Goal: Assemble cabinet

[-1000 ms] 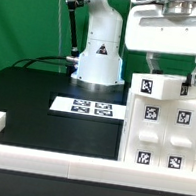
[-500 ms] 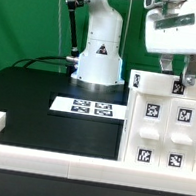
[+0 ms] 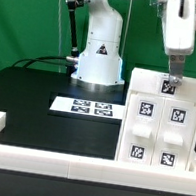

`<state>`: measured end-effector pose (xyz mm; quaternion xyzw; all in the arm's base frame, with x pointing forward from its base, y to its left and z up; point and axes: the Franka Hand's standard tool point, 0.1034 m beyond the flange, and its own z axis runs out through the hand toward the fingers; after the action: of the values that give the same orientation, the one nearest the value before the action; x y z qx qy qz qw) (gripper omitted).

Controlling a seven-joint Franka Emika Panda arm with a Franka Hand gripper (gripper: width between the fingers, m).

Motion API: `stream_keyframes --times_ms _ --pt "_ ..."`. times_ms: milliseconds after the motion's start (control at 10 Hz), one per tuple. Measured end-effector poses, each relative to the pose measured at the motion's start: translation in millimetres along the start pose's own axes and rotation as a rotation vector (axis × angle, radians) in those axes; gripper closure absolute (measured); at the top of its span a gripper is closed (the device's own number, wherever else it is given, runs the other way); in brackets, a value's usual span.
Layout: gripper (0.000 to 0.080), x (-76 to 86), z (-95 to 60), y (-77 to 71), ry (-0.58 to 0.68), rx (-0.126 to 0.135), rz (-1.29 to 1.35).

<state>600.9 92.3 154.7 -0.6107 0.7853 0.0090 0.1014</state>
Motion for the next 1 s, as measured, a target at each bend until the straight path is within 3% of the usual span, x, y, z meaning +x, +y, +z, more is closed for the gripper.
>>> stream_keyframes --times_ms 400,500,600,800,1000 --pt "0.0239 -3.4 0.4 0.8 -0.038 -0.008 0.127" --pt "0.006 -5.1 0.8 1.6 -0.041 -0.009 0.103" --pt "0.0016 -6.1 1.0 2.1 -0.042 -0.009 0.093" --pt "0.0003 -8.8 -5.4 4.8 -0.057 -0.007 0.046" --pt "0.0002 -15.9 -23.3 7.9 -0.078 0.006 0.038"
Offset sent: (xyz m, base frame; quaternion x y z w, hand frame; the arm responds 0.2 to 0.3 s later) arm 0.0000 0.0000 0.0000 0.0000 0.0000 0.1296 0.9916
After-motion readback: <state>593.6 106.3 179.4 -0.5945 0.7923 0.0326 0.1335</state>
